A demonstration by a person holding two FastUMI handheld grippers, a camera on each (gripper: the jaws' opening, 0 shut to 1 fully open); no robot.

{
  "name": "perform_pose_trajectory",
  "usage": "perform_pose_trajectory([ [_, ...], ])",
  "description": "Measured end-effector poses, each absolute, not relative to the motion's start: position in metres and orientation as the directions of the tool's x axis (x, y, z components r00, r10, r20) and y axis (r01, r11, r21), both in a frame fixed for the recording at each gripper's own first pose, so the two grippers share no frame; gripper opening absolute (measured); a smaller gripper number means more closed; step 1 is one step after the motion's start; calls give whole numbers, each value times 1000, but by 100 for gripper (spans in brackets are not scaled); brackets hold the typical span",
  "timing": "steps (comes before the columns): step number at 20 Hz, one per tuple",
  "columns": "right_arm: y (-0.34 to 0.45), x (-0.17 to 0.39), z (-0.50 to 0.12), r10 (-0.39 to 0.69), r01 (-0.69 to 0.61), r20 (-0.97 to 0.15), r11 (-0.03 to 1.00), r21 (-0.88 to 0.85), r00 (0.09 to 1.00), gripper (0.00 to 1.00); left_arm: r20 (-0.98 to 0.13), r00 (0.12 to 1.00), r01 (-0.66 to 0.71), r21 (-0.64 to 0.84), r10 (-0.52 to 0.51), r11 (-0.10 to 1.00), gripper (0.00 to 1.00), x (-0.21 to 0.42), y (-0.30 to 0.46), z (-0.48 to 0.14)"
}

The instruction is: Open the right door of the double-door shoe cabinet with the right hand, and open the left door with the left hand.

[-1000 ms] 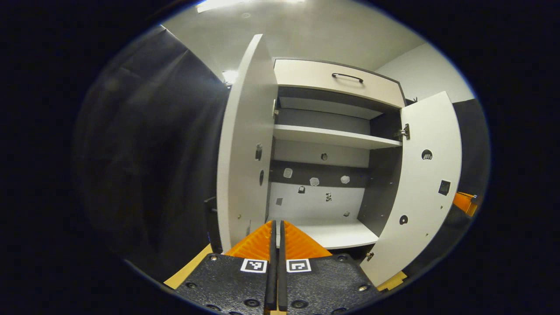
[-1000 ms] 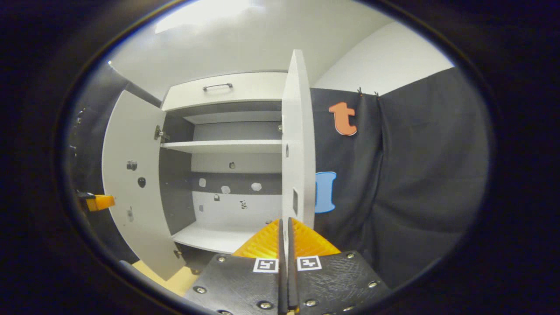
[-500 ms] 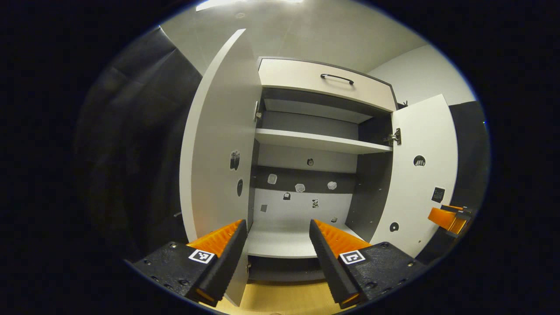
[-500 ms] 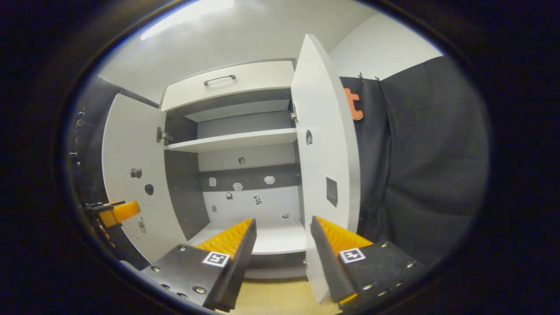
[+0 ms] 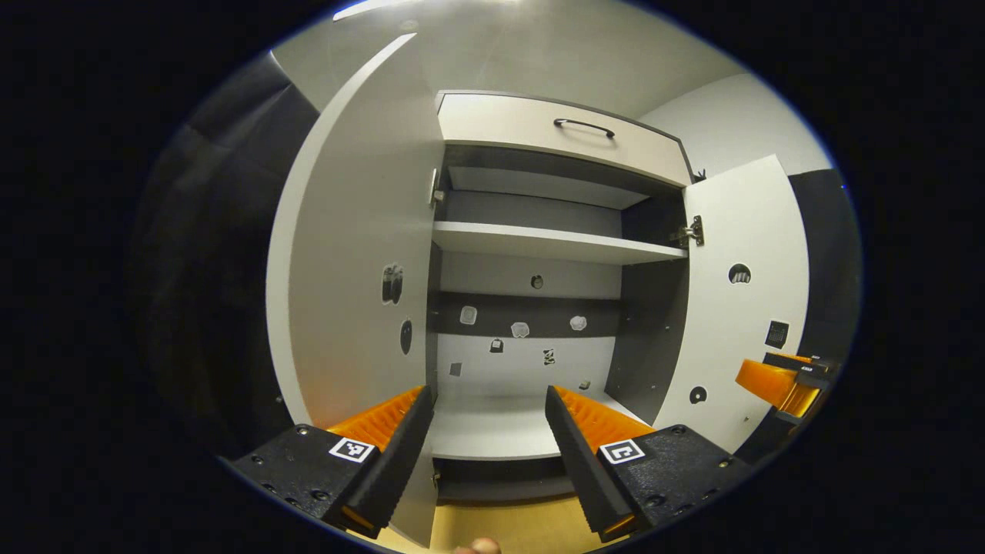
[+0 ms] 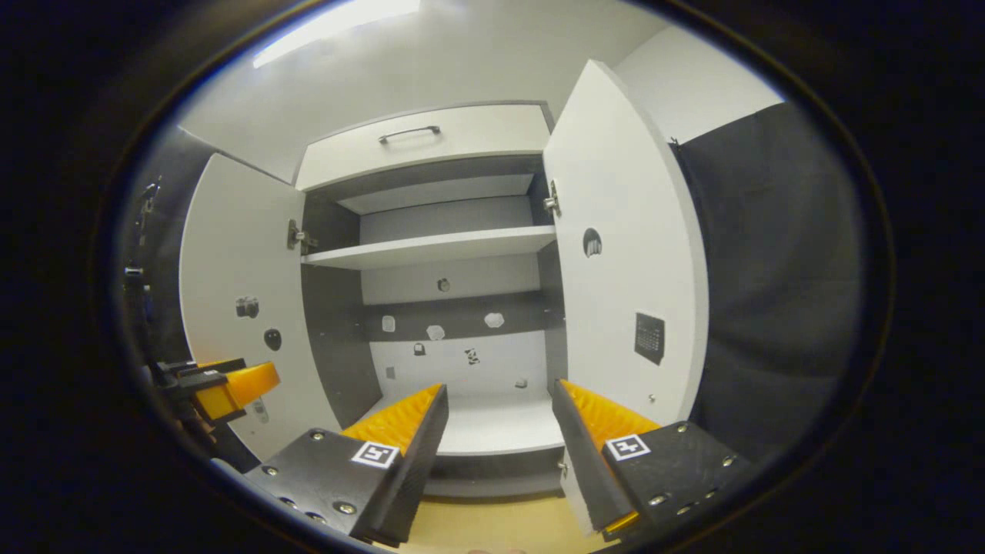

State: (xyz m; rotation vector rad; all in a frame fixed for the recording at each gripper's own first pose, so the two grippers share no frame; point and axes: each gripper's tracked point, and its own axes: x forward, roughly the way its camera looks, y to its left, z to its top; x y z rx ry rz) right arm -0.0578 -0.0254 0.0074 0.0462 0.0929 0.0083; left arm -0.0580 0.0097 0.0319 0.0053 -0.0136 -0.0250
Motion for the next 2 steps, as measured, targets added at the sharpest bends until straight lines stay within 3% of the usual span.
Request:
perform_pose_trajectory([
  [2,-15,-57,6,12,-8,-91,999,50,996,82,23,999,41,11,-41,999,90,-54,7,33],
])
